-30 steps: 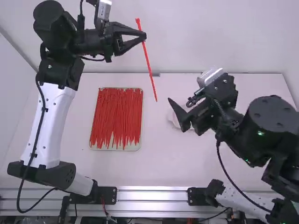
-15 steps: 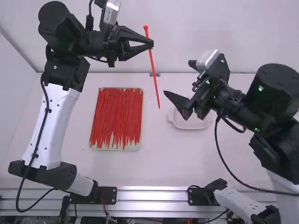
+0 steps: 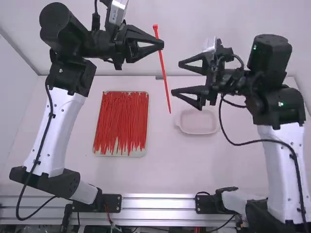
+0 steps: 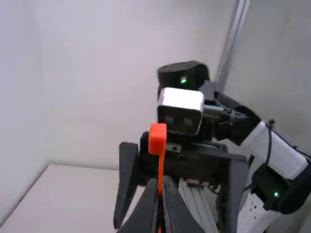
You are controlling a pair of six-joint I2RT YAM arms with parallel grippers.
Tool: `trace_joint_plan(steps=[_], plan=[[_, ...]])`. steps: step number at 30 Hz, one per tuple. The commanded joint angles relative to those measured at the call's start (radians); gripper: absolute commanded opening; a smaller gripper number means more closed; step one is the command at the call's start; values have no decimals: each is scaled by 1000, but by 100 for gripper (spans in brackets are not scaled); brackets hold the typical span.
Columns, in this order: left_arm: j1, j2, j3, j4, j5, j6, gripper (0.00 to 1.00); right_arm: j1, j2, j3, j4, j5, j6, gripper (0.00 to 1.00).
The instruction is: Fasten the cable tie
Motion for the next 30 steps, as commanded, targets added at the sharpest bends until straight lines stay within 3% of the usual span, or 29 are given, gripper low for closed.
trace_joint_plan(steps=[1, 4, 6, 12, 14, 17, 18, 20, 28, 30], plan=[[-21, -9, 2, 18, -20, -11, 2, -8, 37, 20, 12, -186, -16, 84], [-16, -9, 2, 16, -36, -11, 2, -1, 61, 20, 15, -211, -16, 79], [-25, -9, 2, -2, -60, -2, 2, 16, 72, 20, 15, -203, -16, 69], [-26, 1, 2, -1, -79, -3, 2, 49, 80, 20, 29, -203, -16, 59], [-26, 7, 2, -2, -79, -4, 2, 64, 79, 20, 32, -172, -16, 44], [-26, 10, 2, -2, -72, -14, 2, 78, 79, 20, 31, -126, -6, 30], [-26, 10, -1, -2, -73, -13, 2, 86, 79, 20, 34, -112, -4, 8], [-26, 10, -6, 2, -74, -10, 2, 92, 79, 20, 34, -98, -4, 0], [-26, 10, -11, 18, -82, -14, 2, 90, 79, 20, 52, -39, 24, 0], [-25, 10, -11, 18, -105, -15, 10, 91, 79, 20, 70, -42, 3, 0]])
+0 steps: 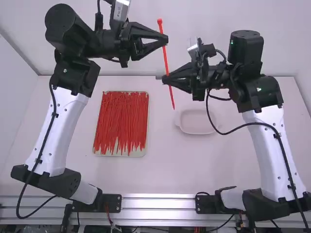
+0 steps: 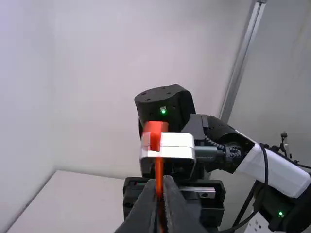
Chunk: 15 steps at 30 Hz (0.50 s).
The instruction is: Fasten the cable tie
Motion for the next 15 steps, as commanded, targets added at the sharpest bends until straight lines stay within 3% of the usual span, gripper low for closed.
trace_joint_plan(steps=[1, 6, 8, 11, 15], plan=[[-4, 3, -5, 11, -31, -1, 12, 5, -3, 19, 29, -3, -12, 0], [-3, 3, -5, 153, -39, -92, 17, 6, -3, 19, 110, -7, 6, 0], [4, 3, -5, 195, -40, -115, 24, 14, -3, 19, 127, -7, 5, 0], [2, 3, -5, 235, -60, -135, 44, 30, -3, 19, 147, 1, 4, 0], [0, 3, -5, 233, -64, -134, 47, 39, -3, 19, 158, 4, 2, 0]])
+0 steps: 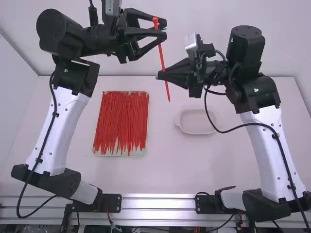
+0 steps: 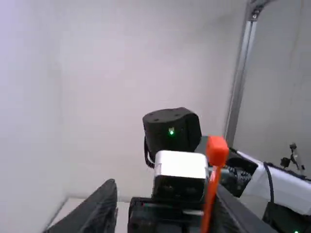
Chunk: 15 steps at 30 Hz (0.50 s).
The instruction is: Fasten the cable tie
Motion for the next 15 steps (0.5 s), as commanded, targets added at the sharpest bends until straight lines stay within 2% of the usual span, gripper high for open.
trace_joint_plan(steps=[1, 15], plan=[[5, 1, 1, 8, -8, -19, 44, 4, -3, 19, 8, 1, -1, 0], [24, 1, 1, 116, -13, -107, 25, 3, -3, 19, 19, 24, 3, 0]])
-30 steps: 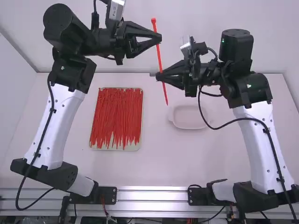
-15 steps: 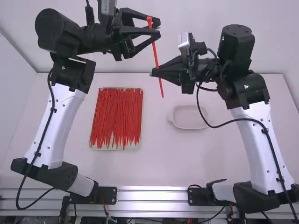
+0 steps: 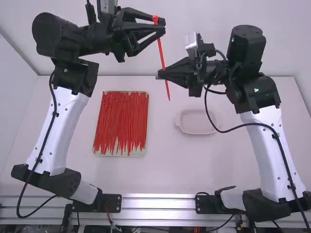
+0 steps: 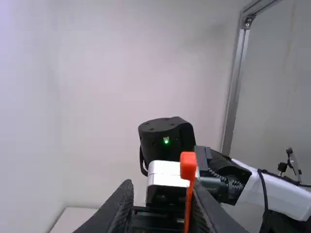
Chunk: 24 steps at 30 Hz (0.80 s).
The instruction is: Fasten the cable tie
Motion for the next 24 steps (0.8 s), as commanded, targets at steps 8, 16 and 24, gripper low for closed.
trace_joint_plan(steps=[8, 16, 24], plan=[[8, 0, 1, -2, -7, -20, 14, 19, -2, 19, 11, 58, 2, 0], [8, 0, 1, 24, -11, -20, 8, 18, -2, 19, 21, 57, 2, 0], [8, 0, 1, -21, -28, 17, 2, 19, -2, 19, 27, 57, 2, 0]])
